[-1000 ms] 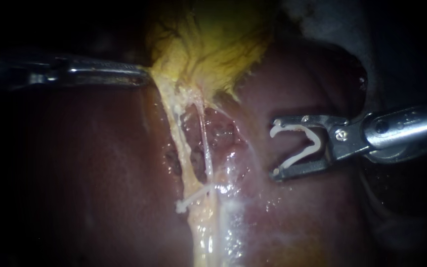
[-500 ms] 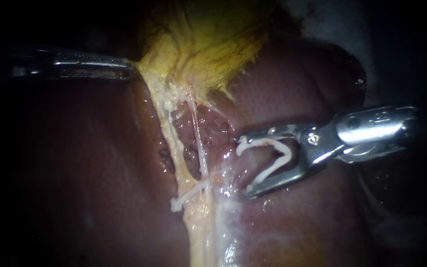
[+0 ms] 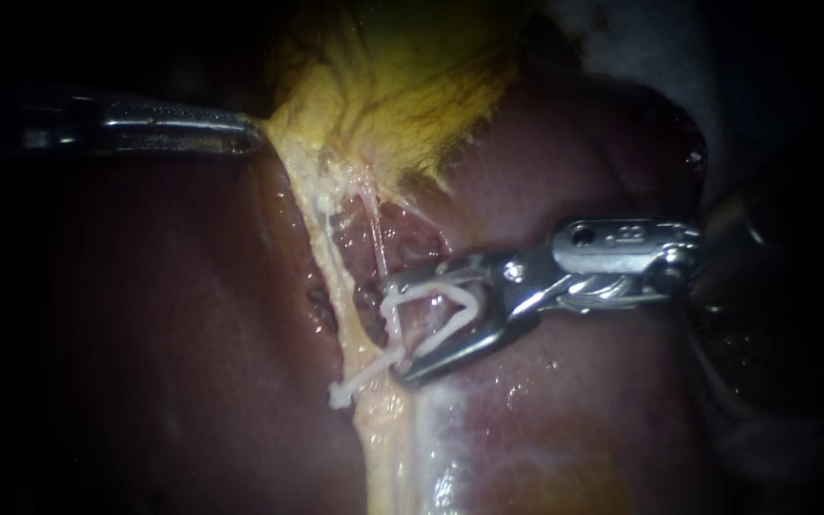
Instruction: Clipping second clip left tube
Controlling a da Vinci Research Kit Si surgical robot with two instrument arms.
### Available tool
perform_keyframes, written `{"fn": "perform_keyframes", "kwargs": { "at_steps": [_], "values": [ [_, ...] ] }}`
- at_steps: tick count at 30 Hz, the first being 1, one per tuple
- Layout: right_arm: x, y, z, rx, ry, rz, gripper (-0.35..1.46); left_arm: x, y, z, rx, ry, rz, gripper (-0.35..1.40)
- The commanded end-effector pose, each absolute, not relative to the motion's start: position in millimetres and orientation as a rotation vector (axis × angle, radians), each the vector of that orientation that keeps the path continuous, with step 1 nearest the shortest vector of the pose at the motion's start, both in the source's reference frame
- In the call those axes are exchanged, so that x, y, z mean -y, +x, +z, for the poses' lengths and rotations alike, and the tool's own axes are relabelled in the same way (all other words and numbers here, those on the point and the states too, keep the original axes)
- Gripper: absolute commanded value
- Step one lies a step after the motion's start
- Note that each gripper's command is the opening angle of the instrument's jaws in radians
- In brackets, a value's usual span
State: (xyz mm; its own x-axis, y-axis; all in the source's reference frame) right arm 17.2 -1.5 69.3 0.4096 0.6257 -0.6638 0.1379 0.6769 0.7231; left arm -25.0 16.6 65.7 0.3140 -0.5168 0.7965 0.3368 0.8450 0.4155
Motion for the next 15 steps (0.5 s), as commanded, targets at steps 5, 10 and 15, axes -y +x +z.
{"fn": "perform_keyframes", "kwargs": {
  "at_steps": [5, 10, 15],
  "values": [
    [2.3, 17.7, 72.1, -1.115, 0.817, 0.361, 0.58, -16.6, -24.9, 65.6, 1.118, 0.184, -0.567, -0.35],
    [2.4, 18.1, 73.8, -1.112, 0.819, 0.376, 0.58, -16.6, -24.9, 65.6, 1.118, 0.184, -0.567, -0.35],
    [2.3, 19.6, 74.5, -1.134, 0.834, 0.409, 0.58, -16.6, -24.9, 65.6, 1.118, 0.184, -0.567, -0.35]
  ]
}}
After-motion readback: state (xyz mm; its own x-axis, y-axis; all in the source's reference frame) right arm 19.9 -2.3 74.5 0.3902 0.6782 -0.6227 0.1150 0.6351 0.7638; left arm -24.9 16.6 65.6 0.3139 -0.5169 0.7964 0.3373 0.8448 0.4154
